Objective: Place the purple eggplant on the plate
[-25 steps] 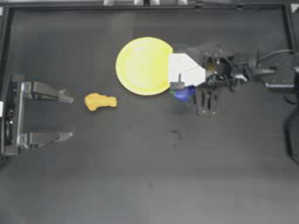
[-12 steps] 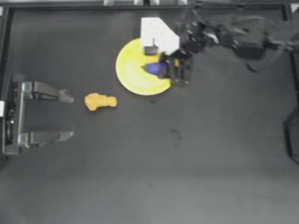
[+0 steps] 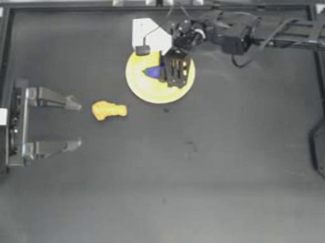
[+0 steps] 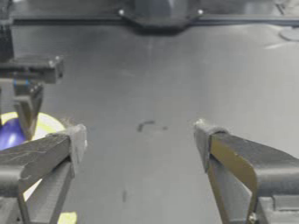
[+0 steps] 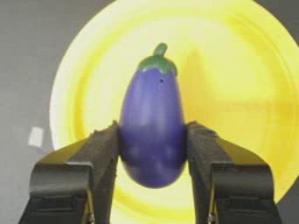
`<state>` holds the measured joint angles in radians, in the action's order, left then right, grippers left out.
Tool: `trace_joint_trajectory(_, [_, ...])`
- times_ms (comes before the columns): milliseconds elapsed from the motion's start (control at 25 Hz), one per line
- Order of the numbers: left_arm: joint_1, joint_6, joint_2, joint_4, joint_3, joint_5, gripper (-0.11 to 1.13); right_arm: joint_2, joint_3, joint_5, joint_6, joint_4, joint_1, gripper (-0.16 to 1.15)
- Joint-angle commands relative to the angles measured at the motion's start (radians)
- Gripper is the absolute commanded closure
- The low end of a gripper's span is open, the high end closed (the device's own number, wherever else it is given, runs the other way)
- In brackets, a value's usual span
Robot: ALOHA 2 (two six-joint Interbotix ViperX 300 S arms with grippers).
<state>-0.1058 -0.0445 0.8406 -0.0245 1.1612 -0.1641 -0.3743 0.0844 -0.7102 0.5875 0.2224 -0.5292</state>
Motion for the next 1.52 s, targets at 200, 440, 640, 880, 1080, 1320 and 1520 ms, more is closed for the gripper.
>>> trace_joint_trajectory(200, [-0.002, 0.003, -0.009, -0.002, -0.018, -0.005, -0.01, 0.000, -0.026, 0.025, 0.005, -0.021, -0.006, 0.88])
trace_joint_trajectory(440, [-0.003, 0.003, -0.011, -0.003, -0.017, -0.005, -0.01, -0.014, -0.026, 0.015, 0.003, -0.044, -0.008, 0.16])
trace_joint_trajectory(640, [-0.009, 0.003, -0.009, -0.003, -0.017, -0.005, -0.01, -0.021, -0.032, 0.020, 0.000, -0.040, -0.006, -0.02])
trace_joint_trajectory(880, [-0.009, 0.003, -0.009, -0.003, -0.017, -0.003, -0.01, -0.017, -0.057, 0.014, 0.000, -0.043, -0.006, 0.01])
trace_joint_trajectory(1080, [-0.014, 0.003, -0.009, -0.003, -0.015, -0.003, -0.01, 0.008, -0.060, 0.005, 0.000, -0.046, -0.012, 0.01])
trace_joint_trajectory(1320, [-0.015, 0.003, -0.011, -0.003, -0.015, -0.005, -0.01, 0.081, -0.037, 0.005, 0.003, -0.017, -0.021, 0.01])
trace_joint_trajectory(1520, [-0.018, 0.003, -0.011, -0.003, -0.015, -0.003, -0.01, 0.172, 0.025, 0.018, 0.029, 0.057, -0.011, 0.01])
